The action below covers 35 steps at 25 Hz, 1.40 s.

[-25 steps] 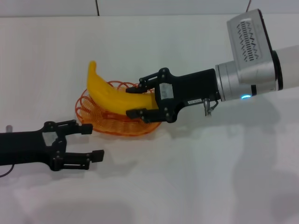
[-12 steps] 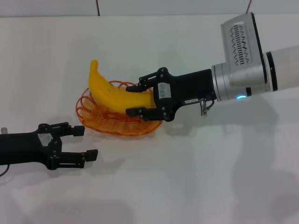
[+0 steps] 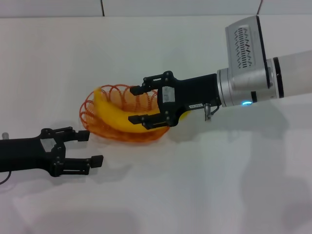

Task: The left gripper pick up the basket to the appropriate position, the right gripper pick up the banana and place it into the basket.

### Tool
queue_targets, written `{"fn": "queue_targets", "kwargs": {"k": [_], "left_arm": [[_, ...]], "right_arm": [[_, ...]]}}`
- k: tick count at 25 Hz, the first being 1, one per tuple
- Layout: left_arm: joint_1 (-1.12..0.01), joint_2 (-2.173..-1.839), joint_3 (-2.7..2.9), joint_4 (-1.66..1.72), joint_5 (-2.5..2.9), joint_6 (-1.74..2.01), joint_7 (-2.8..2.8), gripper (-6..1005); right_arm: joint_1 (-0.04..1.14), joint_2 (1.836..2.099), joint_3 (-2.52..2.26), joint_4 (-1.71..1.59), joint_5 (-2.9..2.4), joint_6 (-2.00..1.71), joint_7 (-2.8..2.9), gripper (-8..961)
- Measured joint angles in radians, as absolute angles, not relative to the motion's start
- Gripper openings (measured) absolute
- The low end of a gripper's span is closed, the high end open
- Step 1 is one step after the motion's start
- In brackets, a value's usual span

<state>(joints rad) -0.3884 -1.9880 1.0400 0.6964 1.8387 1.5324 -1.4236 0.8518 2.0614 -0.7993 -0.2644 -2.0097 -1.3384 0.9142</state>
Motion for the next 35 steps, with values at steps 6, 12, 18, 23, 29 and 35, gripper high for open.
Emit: {"fn": "queue_targets", "kwargs": {"k": [6, 12, 18, 23, 29, 35], "left_arm": [[-0.374, -1.982, 1.027, 0.701, 1.838, 1.534, -1.424, 908], [-0.345, -1.980, 0.985, 0.707, 1.849, 1.535, -1.404, 908], [-0.287, -2.019, 0.835, 0.709, 1.842, 1.543, -1.174, 908], [-0.254, -2.029, 0.809, 0.700, 1.833, 1.544, -1.063, 908], [-0.260, -2.029, 0.796, 0.698, 1.833, 1.541, -1.066, 908], [-0.266, -2.030, 0.796, 0.698, 1.825, 1.543, -1.053, 908]], "right_arm": [[0.791, 2.041, -0.791, -0.317, -2.008, -1.489, 0.927, 705], [0.576, 2.039, -0.690, -0.480, -2.007, -1.582, 0.969, 865], [0.443, 2.039, -0.538, -0.472, -2.008, -1.622, 0.965, 876], [0.421, 2.041, -0.535, -0.440, -2.016, -1.612, 0.944, 875], [0.431, 2.040, -0.543, -0.400, -2.053, -1.594, 0.869, 875], [0.439, 2.042, -0.540, -0.381, -2.064, -1.557, 0.822, 875]]}}
